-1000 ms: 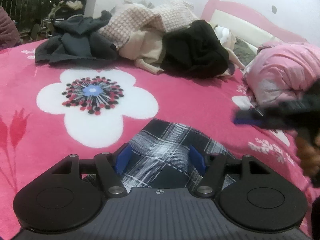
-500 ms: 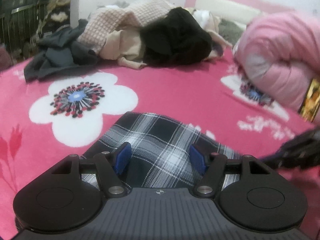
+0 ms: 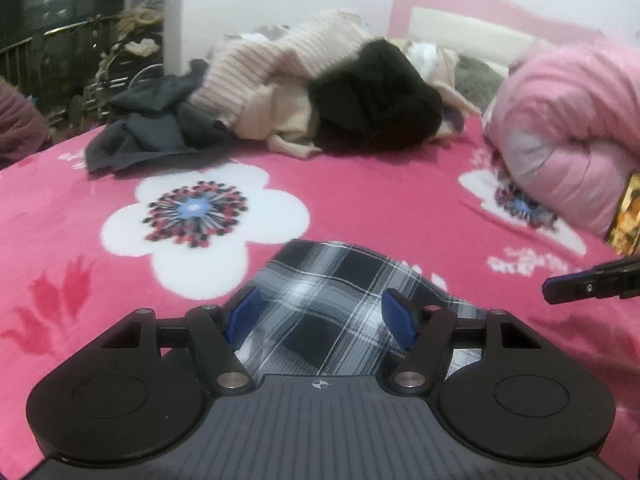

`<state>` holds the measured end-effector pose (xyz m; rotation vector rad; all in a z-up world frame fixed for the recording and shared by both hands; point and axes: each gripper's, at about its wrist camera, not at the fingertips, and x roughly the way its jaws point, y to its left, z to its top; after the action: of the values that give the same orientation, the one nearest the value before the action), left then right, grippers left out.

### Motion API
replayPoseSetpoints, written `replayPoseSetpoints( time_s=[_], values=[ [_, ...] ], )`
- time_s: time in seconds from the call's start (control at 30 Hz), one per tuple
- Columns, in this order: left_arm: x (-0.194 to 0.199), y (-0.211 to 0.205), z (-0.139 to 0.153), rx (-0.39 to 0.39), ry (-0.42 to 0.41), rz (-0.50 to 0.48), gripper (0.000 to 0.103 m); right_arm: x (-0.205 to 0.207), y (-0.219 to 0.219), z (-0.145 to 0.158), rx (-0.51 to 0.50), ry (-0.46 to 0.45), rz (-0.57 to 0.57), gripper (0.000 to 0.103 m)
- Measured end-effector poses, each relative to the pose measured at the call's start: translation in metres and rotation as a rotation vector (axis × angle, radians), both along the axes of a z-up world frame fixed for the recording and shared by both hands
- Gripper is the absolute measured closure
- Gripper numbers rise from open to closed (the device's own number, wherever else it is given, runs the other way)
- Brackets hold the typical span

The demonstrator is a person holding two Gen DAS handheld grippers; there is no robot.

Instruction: Fold clothes

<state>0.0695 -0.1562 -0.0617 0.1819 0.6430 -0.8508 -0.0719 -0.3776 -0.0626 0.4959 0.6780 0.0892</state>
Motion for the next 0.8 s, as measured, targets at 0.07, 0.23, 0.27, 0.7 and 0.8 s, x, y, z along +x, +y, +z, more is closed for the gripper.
replayPoseSetpoints(
  time_s=[0.07,0.23,0.27,0.7,0.8],
  values=[
    [-0.007,0.015,0.007,-0.006,0.02,-0.003,0.036,-0.007,0.013,0.008,-0.009,-0.001,0.04,0.085],
    [-0.031,0.049,0.011,0.028,0.1,-0.07,0.036,-0.005,0.039,-0.008,-0.093,0.121,0.086,0.087],
    [-0.038,0.054,0.009,0.048,0.116,-0.083,0.036,-0.001,0.042,-0.019,-0.141,0.177,0.064,0.092],
    [-0.113,0.066,-0.029,0.208,0.165,-0.156,0.036,-0.003,0.052,-0.03,-0.042,0.187,0.035,0.091],
    [-0.121,0.063,-0.034,0.255,0.109,-0.162,0.036,-0.005,0.052,-0.031,-0.041,0.193,0.025,0.09]
  ],
)
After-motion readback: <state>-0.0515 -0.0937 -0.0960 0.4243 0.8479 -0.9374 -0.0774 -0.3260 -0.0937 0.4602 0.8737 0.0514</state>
